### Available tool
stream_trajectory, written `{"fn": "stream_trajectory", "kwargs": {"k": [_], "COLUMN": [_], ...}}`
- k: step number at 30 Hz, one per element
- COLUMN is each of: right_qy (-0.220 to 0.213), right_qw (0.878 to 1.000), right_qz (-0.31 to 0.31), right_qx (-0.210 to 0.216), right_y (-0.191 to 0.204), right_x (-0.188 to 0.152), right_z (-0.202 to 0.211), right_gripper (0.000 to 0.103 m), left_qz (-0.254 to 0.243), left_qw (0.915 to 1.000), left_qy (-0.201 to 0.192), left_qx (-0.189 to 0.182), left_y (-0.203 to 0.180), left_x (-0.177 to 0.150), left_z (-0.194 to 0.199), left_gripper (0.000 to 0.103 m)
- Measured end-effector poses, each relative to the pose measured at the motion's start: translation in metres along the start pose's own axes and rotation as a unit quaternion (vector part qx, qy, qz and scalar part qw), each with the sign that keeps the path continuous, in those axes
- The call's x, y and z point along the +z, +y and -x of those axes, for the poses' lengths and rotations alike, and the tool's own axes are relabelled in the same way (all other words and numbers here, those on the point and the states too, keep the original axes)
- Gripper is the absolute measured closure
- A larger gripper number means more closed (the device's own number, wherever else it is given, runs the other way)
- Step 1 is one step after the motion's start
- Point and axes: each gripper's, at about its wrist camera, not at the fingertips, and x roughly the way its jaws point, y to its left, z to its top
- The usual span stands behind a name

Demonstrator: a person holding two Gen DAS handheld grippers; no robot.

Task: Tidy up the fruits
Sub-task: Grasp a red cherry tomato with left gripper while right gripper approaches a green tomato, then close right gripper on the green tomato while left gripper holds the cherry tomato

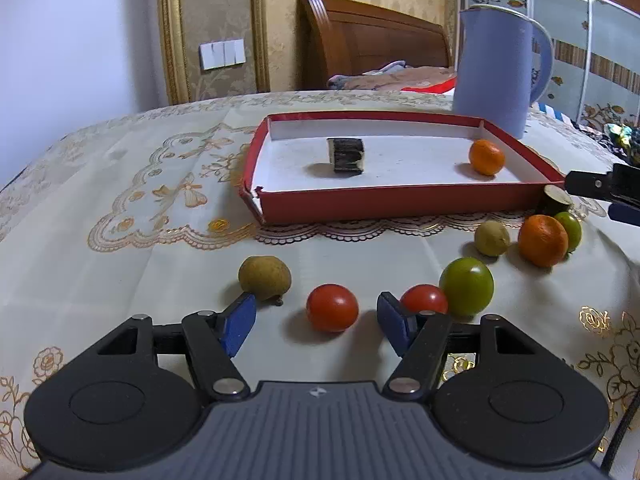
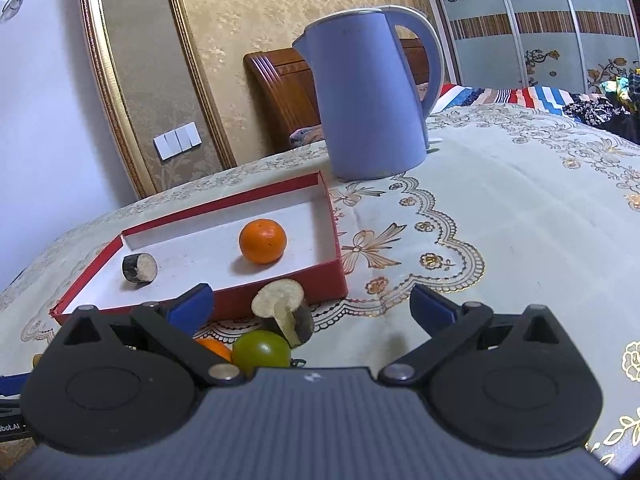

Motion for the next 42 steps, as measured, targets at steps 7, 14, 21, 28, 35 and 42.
{"fn": "stream_trajectory", "kwargs": {"k": [7, 14, 21, 28, 35, 42], "right_qy": [0.007, 0.008, -0.003, 0.015, 0.021, 0.061], "right_qw": [1.0, 1.0, 1.0, 1.0, 0.997, 0.988], "right_qz": [-0.011, -0.016, -0.017, 0.006, 0.072, 0.141], "right_qx": [-0.003, -0.004, 0.002, 0.005, -0.021, -0.022], "right_y": [-0.003, -0.005, -0.006, -0.021, -0.009, 0.016], "right_x": [0.001, 0.0, 0.001, -0.004, -0.012, -0.014], "right_z": [-0.002, -0.003, 0.002, 0.031, 0.033, 0.016], "right_gripper": [0.0, 0.0, 0.0, 0.0, 0.0, 0.014], "left_qz": [-0.006, -0.015, -0.001, 0.013, 0.017, 0.018], "left_qw": [0.9999, 0.9998, 0.9997, 0.9998, 0.9998, 0.9997], "left_qy": [-0.009, -0.003, -0.006, -0.009, -0.009, -0.009], "left_qx": [-0.004, -0.014, -0.025, -0.013, -0.011, -0.012], "left_y": [-0.003, -0.008, -0.003, 0.0, 0.002, 0.002], "left_x": [-0.002, 0.004, 0.002, 0.004, 0.004, 0.004], "left_z": [0.005, -0.004, -0.007, -0.008, -0.008, -0.008], "left_gripper": [0.058, 0.065, 0.067, 0.074, 0.075, 0.075]}}
